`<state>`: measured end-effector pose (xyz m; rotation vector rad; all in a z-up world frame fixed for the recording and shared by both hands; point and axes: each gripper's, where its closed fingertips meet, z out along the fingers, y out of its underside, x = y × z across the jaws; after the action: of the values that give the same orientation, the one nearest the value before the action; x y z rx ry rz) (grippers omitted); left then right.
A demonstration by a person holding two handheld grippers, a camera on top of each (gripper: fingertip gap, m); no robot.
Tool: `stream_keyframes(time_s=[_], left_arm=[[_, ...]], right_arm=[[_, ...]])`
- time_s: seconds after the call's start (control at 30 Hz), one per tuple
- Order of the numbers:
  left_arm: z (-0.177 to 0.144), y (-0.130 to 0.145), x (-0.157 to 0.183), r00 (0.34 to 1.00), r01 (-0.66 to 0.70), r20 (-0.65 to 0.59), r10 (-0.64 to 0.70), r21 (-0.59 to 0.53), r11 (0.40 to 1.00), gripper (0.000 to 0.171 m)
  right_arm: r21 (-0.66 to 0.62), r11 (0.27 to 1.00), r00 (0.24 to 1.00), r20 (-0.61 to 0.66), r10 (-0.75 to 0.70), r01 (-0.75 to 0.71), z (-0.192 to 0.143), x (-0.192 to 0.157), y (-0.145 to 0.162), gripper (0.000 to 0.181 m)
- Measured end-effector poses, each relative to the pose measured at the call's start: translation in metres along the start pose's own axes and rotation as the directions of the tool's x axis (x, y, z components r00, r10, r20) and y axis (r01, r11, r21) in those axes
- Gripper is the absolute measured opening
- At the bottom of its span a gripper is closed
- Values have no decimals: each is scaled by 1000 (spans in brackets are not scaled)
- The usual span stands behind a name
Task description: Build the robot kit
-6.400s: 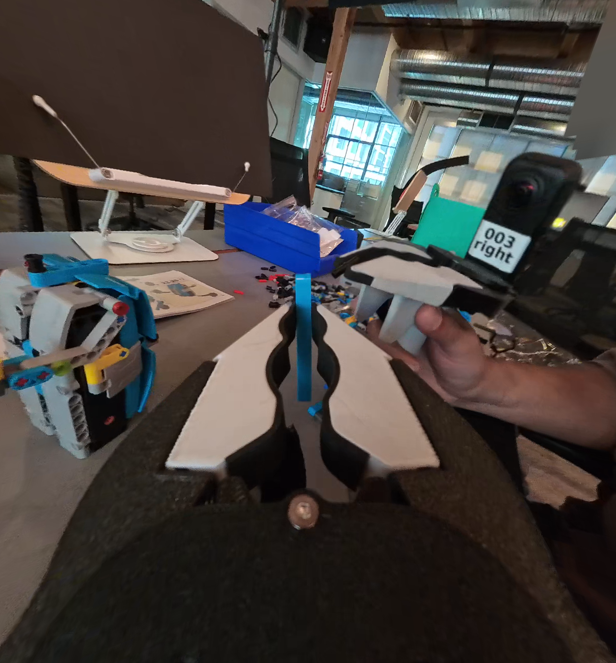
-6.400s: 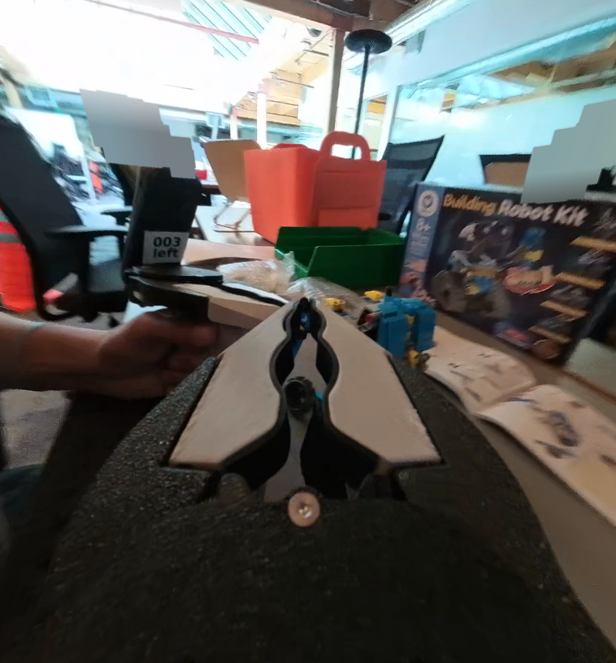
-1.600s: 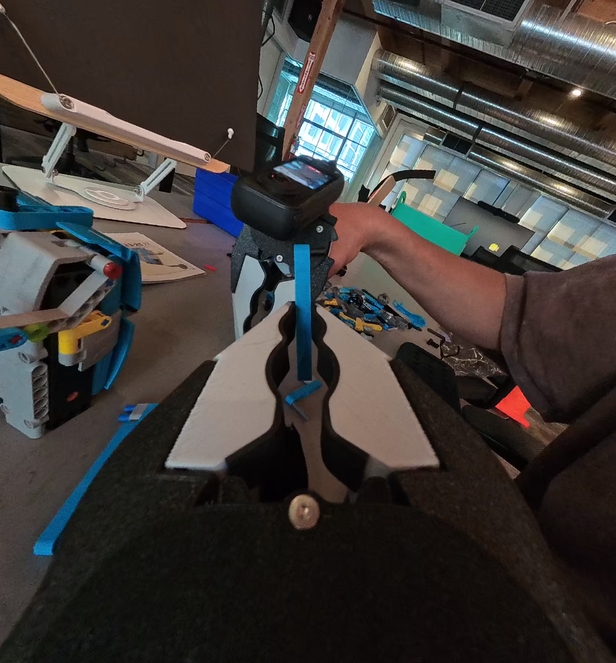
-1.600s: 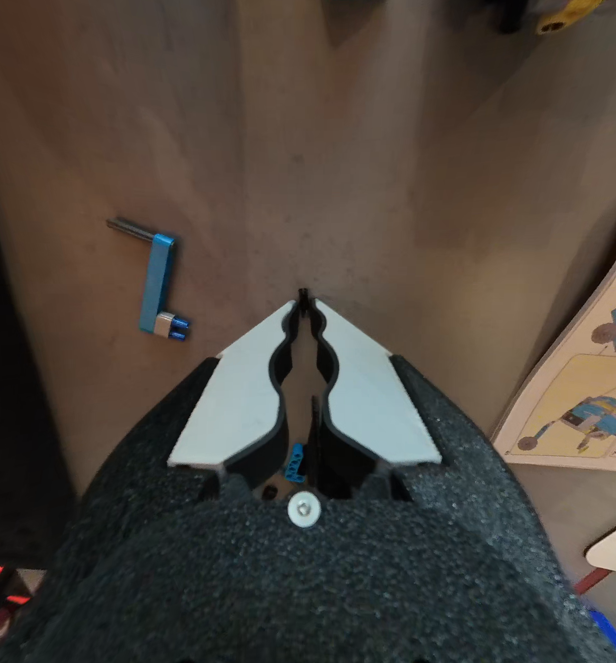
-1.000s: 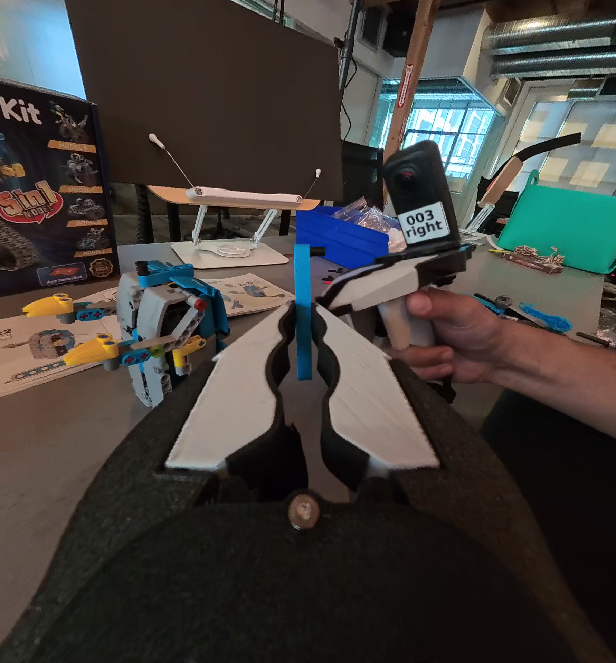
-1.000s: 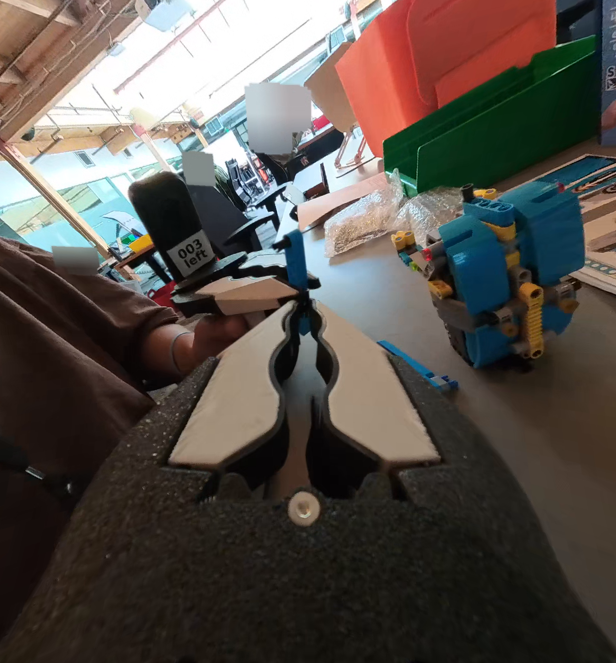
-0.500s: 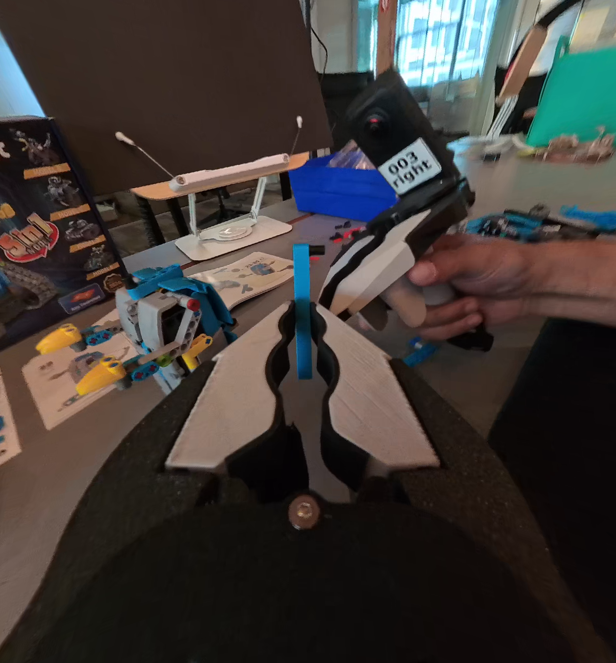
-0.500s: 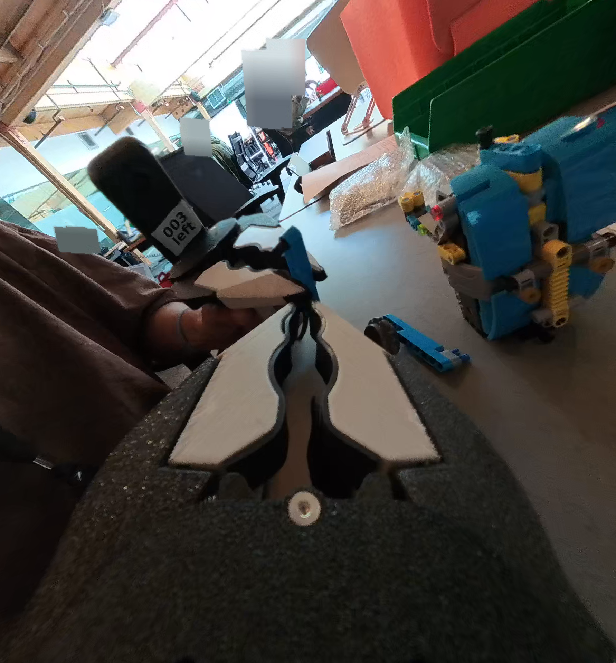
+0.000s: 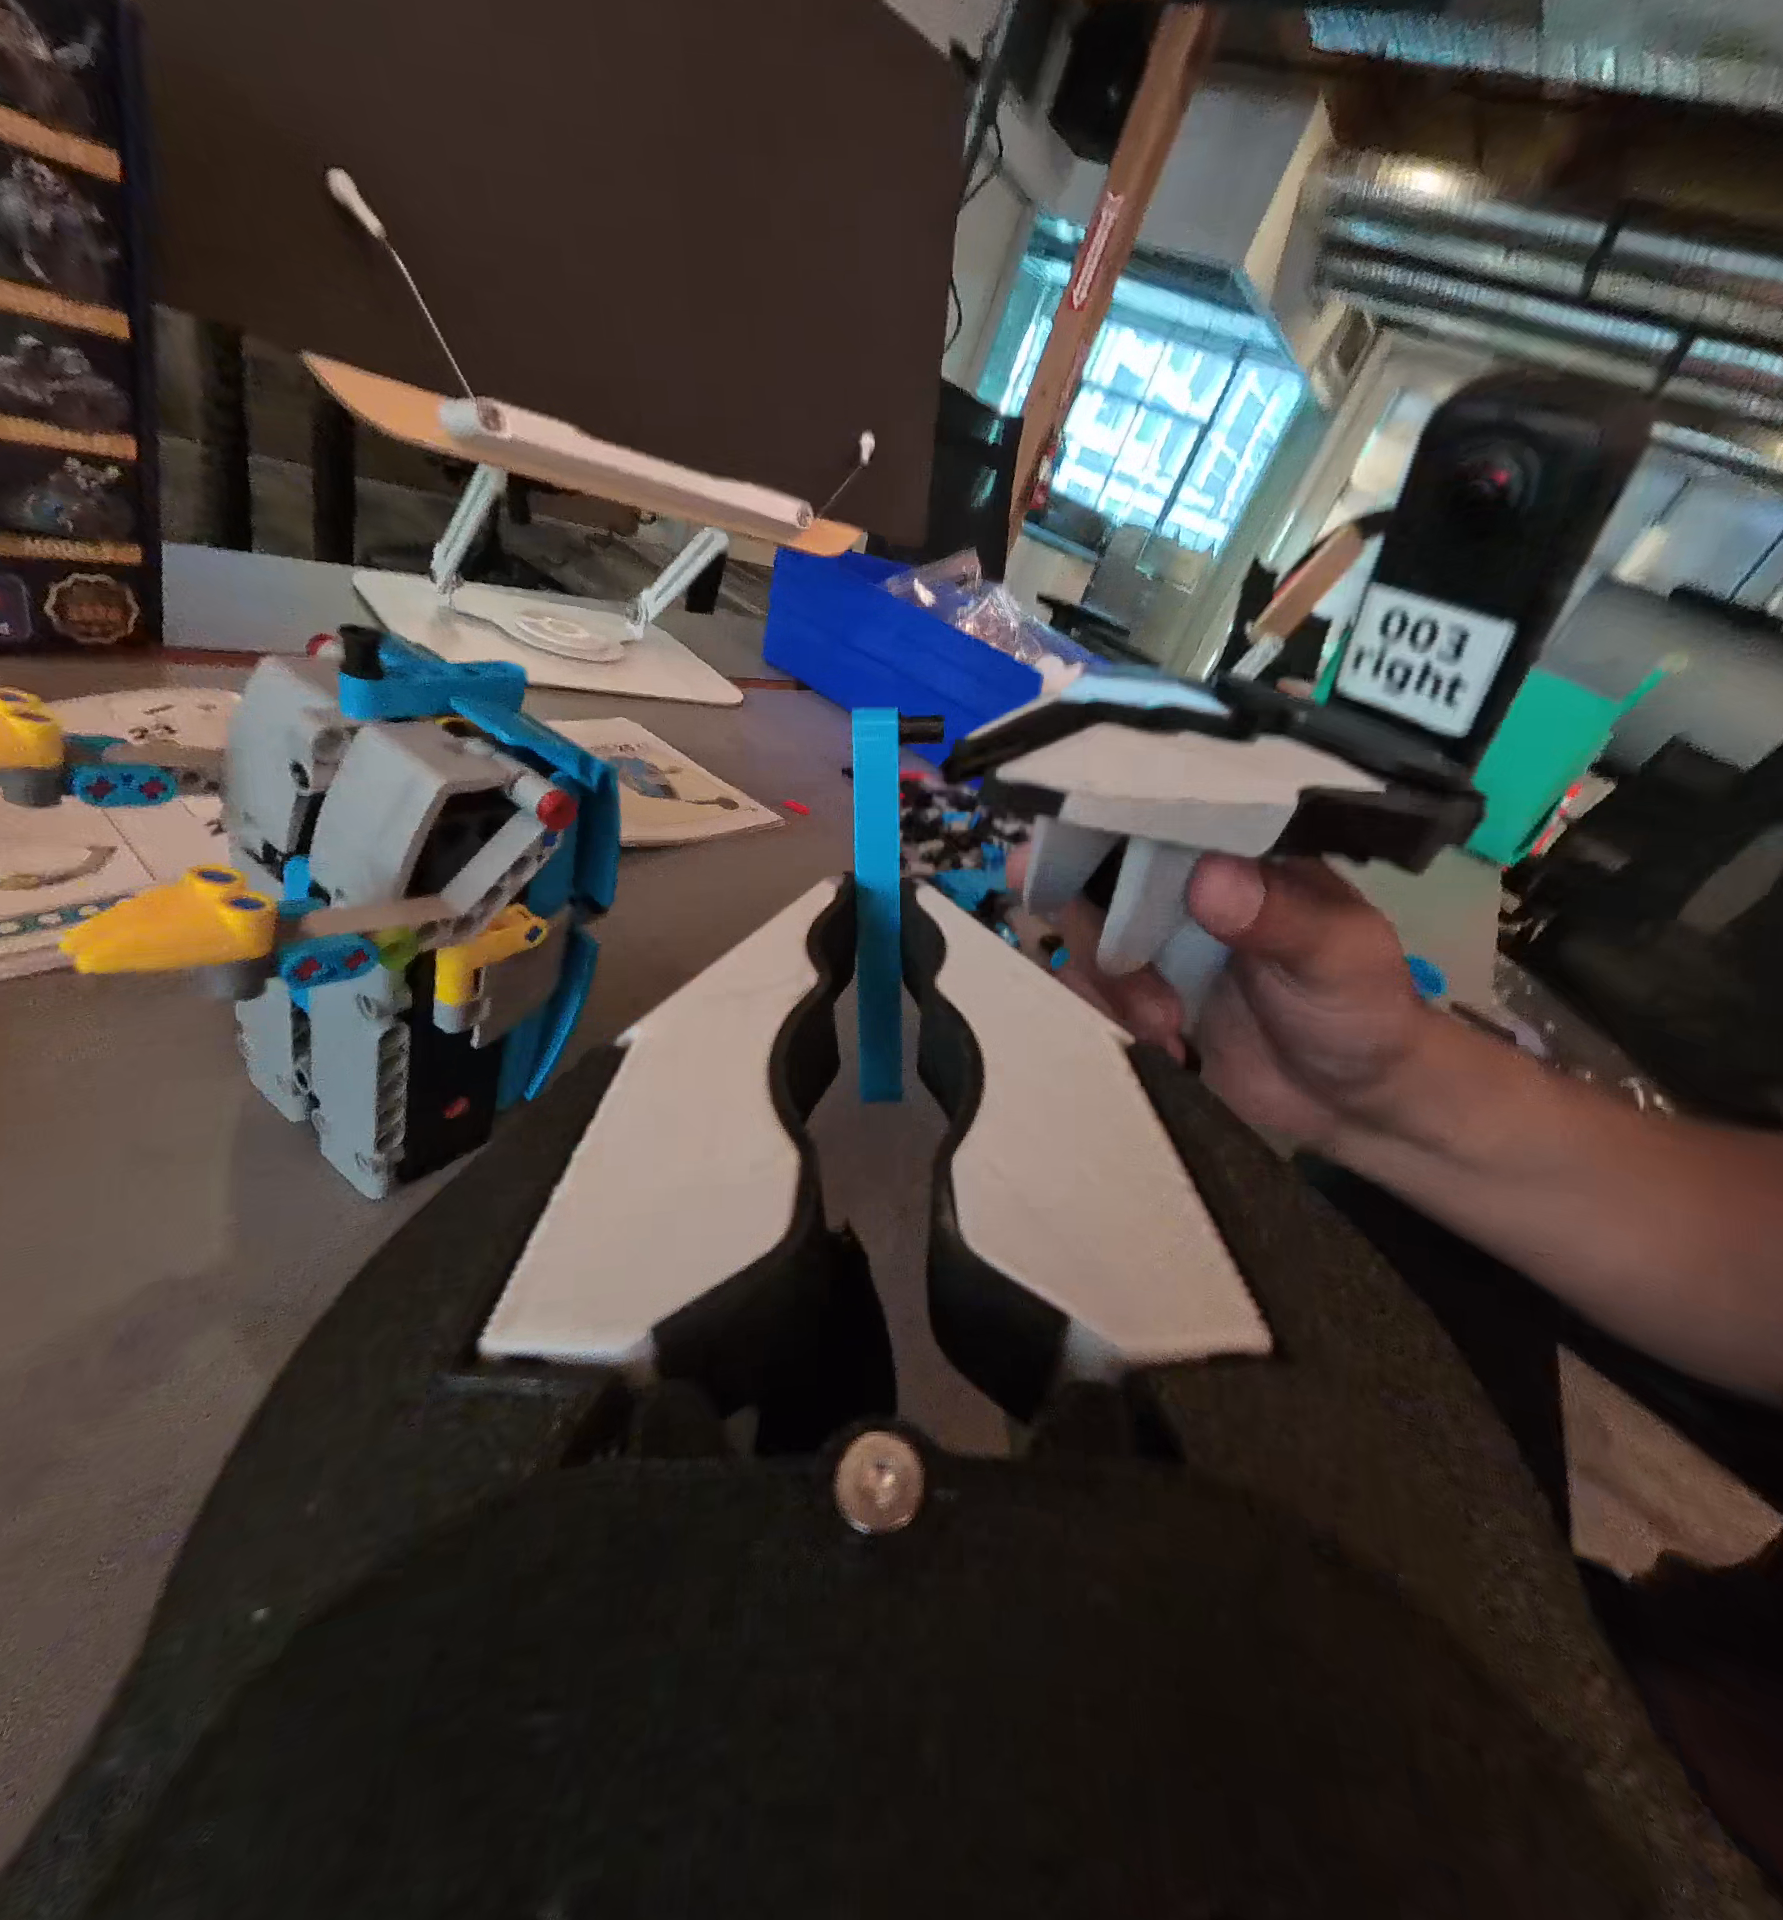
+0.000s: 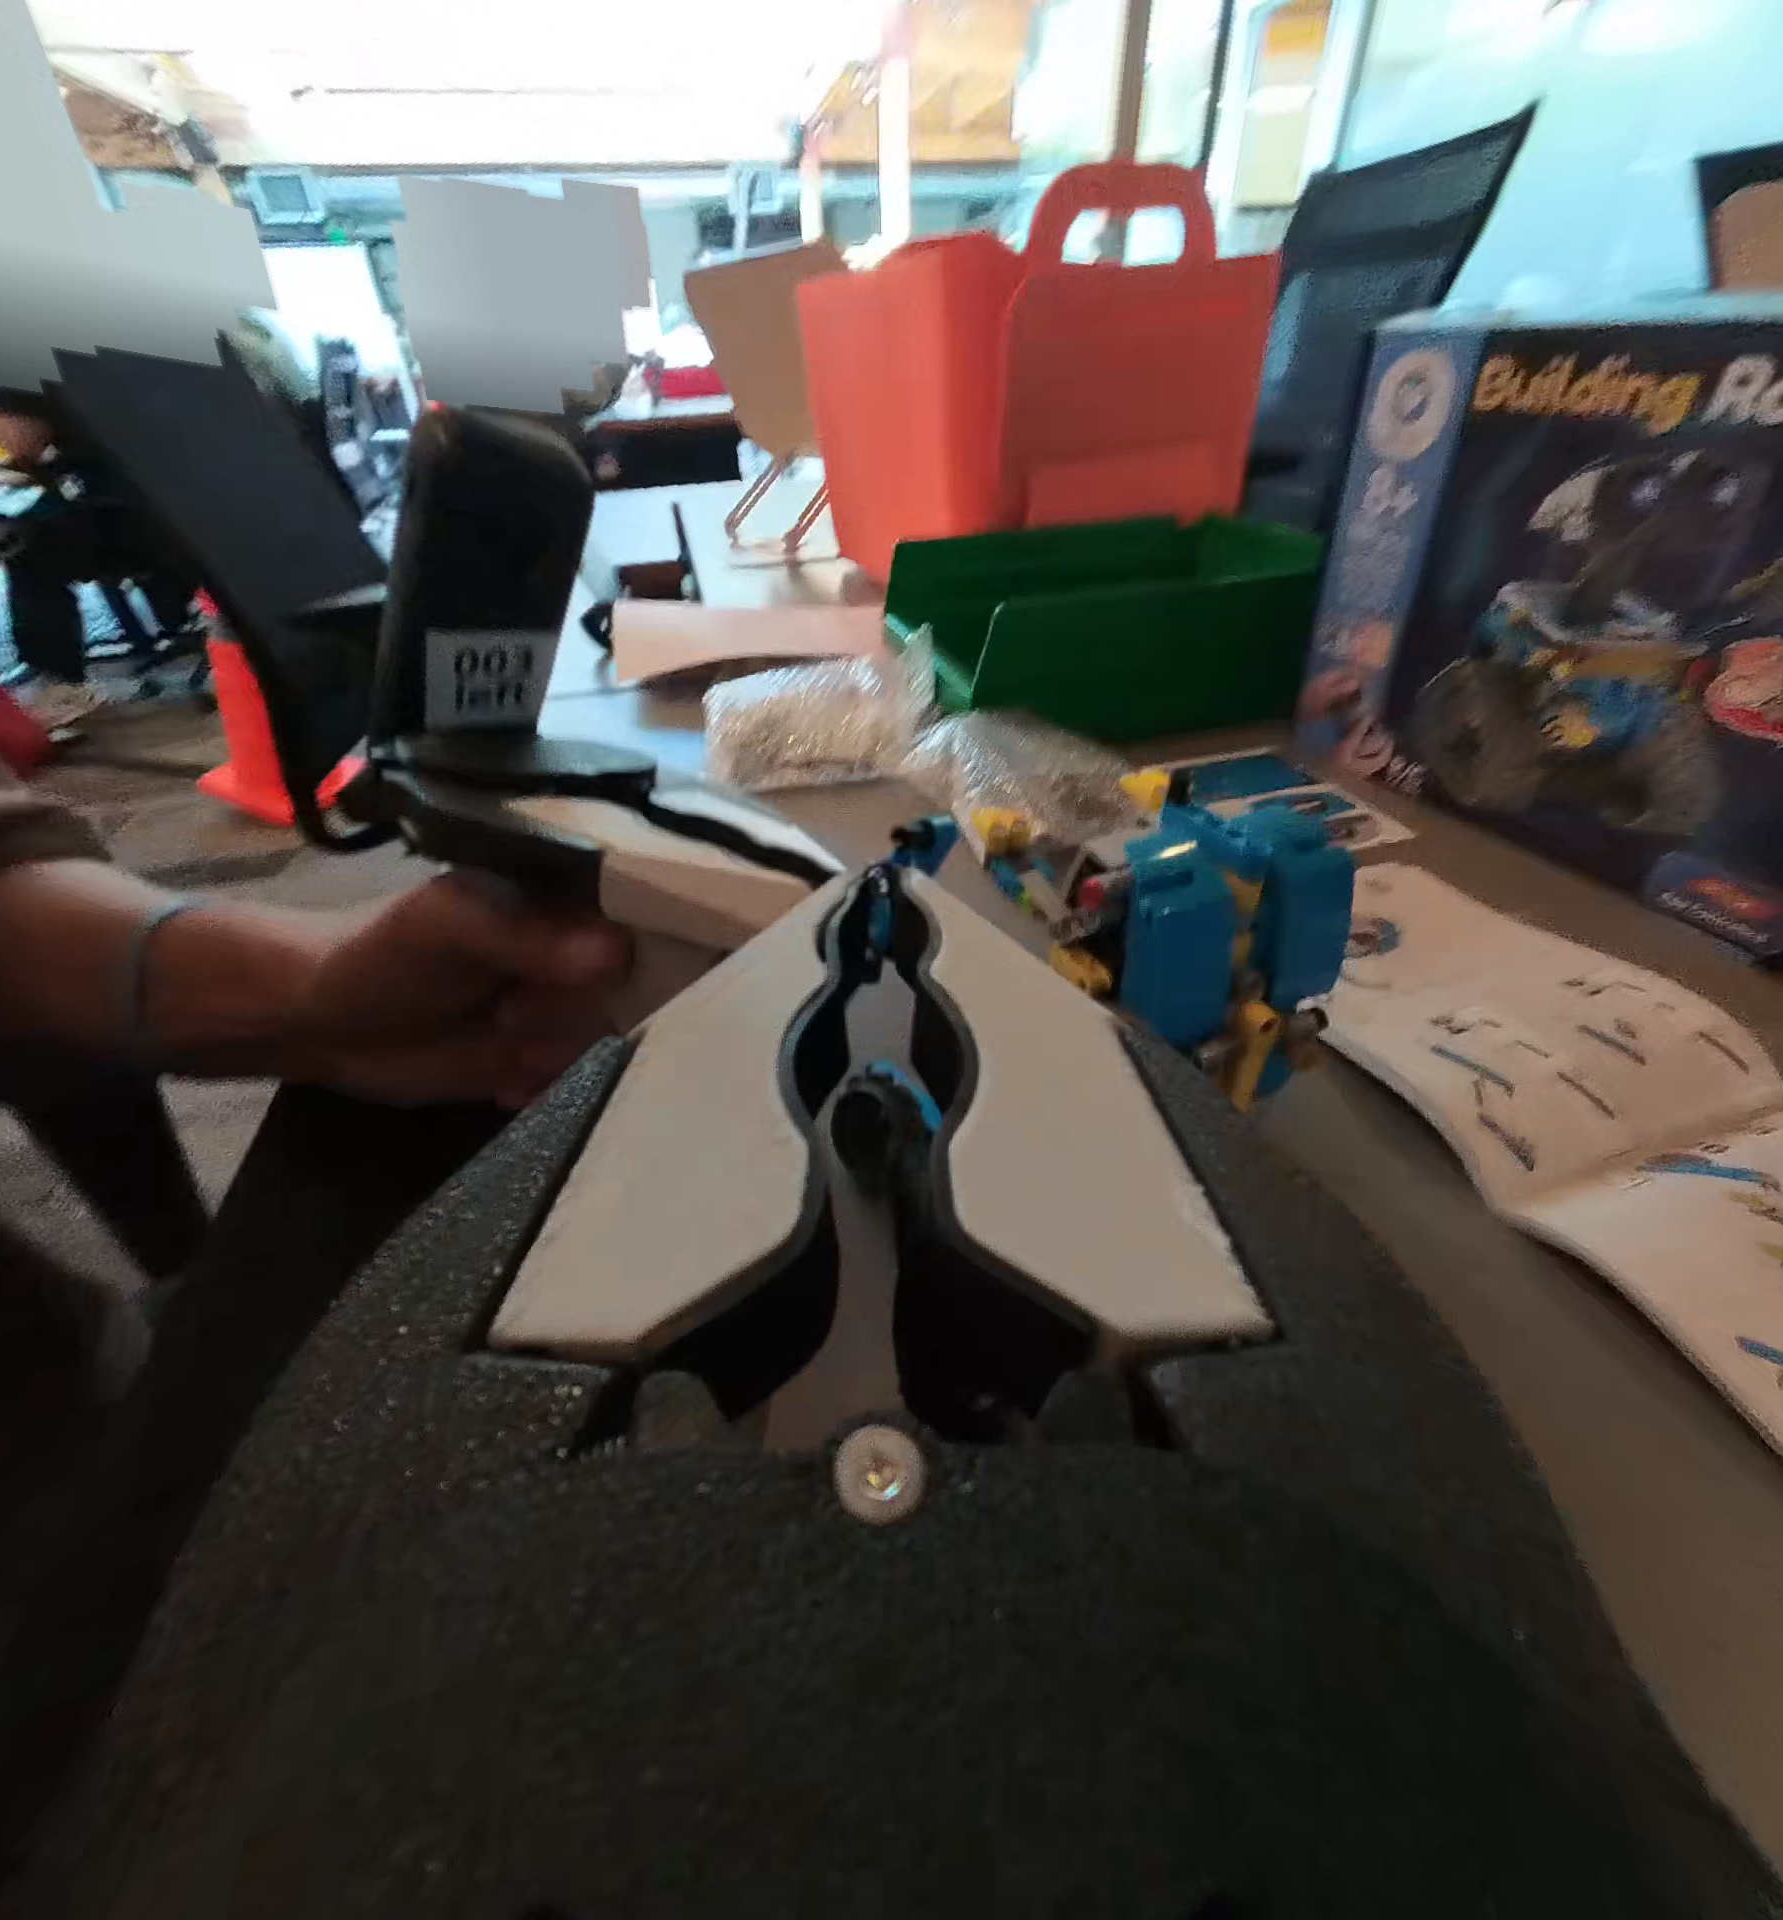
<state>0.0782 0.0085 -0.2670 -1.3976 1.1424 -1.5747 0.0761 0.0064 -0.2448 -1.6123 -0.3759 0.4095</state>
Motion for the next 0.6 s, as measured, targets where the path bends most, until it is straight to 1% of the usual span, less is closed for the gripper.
stream_keyframes(time_s=[0.03, 0.17, 0.3, 0.37, 0.5, 0.6], left_arm=[[0, -3, 0, 1000, 17, 2, -18, 22, 1000, 6], [2, -3, 1, 998, 65, 8, -65, 47, 997, 6], [-1, -6, -5, 994, 104, 24, -106, 72, 992, 6], [-2, -7, -6, 993, 108, 29, -110, 77, 991, 6], [-2, -7, -9, 994, 86, 56, -90, 80, 993, 6], [-3, -7, -9, 995, 40, 83, -46, 72, 997, 6]], right_arm=[[16, 1000, 1000, -26, 11, -10, 2, 0, -3, 4], [23, 999, 992, -125, 35, -32, 13, -3, 6, 3], [-14, 998, 974, -218, -67, 65, 15, -2, 5, 3], [-41, 996, 965, -246, -92, 85, 15, 0, 8, 3], [-53, 994, 960, -261, -102, 92, 17, 2, 8, 3], [-75, 990, 954, -269, -136, 120, 17, 1, 9, 3]])
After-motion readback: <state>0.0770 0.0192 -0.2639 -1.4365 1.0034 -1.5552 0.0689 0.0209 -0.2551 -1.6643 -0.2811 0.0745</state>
